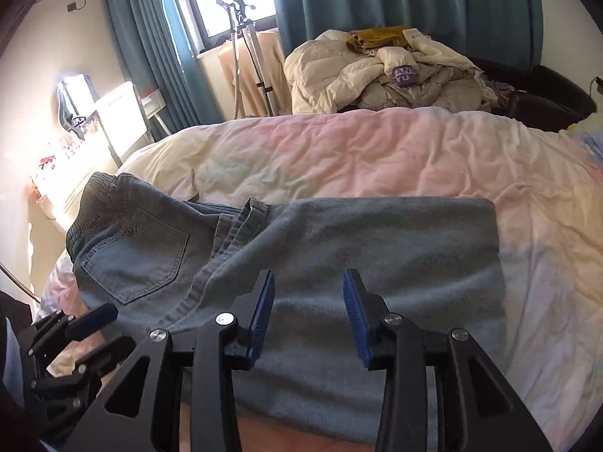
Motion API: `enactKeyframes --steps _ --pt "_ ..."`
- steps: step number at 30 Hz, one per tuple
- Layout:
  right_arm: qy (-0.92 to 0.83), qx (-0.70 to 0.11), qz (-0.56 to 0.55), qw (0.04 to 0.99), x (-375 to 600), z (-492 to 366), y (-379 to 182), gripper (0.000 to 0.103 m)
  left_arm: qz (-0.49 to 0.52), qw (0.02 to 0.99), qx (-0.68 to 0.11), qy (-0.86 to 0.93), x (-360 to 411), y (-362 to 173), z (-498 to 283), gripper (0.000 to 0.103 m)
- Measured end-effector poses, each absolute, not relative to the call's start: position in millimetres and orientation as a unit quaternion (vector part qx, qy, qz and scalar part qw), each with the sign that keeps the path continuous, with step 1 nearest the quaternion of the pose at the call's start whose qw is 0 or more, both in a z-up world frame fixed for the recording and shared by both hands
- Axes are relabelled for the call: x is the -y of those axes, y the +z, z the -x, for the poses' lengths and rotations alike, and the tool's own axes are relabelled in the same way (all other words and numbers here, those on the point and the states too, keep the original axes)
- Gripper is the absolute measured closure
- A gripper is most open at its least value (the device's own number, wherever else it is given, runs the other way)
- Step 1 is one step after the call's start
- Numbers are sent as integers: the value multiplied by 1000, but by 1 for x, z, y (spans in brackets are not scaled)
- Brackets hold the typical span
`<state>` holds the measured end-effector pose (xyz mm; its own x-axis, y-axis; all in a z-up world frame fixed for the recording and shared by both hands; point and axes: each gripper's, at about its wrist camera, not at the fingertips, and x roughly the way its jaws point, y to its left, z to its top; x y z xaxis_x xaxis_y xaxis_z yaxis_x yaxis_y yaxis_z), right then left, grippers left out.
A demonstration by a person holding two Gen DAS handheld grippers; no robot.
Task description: Fold clothes
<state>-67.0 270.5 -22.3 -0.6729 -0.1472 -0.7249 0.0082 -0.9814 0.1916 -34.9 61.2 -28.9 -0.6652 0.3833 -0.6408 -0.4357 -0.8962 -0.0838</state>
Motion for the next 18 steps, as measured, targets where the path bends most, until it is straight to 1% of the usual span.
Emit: enactKeyframes --steps 5,9,13,18 --pt "-915 98 -391 28 -274 18 -12 65 346 207 -21 915 -43 -29 29 61" --pt "-922 91 -376 16 -269 -16 -8 65 345 183 12 920 -22 -24 26 61" --pt "-925 82 -371 6 -266 -32 -11 65 343 158 56 924 4 -19 25 61" --pt "-927 81 -367 6 -266 -34 -12 65 346 144 83 924 18 -20 29 61"
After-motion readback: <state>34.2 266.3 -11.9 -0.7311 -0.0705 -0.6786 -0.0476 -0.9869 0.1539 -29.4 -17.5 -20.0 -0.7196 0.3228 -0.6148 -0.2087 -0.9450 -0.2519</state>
